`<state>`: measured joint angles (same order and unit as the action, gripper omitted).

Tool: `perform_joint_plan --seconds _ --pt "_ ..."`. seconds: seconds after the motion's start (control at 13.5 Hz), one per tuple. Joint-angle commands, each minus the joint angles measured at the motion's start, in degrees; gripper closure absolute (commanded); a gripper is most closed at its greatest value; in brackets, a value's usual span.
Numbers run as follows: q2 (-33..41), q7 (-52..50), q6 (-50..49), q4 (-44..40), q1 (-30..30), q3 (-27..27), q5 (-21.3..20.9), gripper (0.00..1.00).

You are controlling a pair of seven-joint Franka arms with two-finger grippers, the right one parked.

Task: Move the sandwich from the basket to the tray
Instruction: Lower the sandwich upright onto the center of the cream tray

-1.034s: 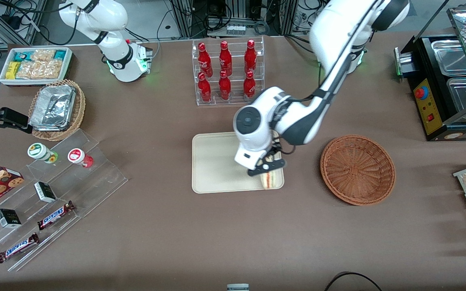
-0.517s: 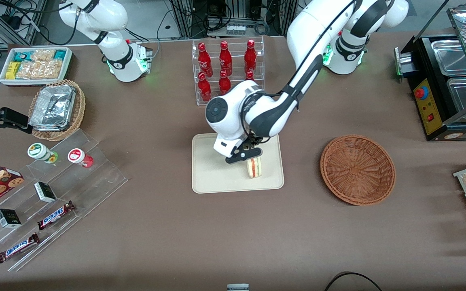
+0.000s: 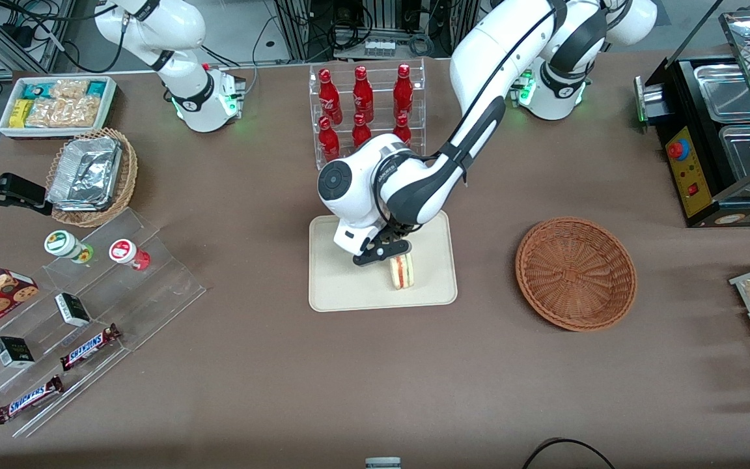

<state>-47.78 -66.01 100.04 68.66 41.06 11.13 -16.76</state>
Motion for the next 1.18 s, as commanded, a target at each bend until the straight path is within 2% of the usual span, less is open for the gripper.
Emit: perform_joint_plan --seconds 0.0,0.59,1.11 --pt "-1.61 -0.79 -1.78 -3.79 1.04 -0.58 -1.17 1.00" --pt "-3.81 4.30 -0.81 -5.47 2.10 -0.58 -1.25 1.00" --pt "-4.77 4.84 0.24 -5.56 2.27 -0.50 -1.43 1.00"
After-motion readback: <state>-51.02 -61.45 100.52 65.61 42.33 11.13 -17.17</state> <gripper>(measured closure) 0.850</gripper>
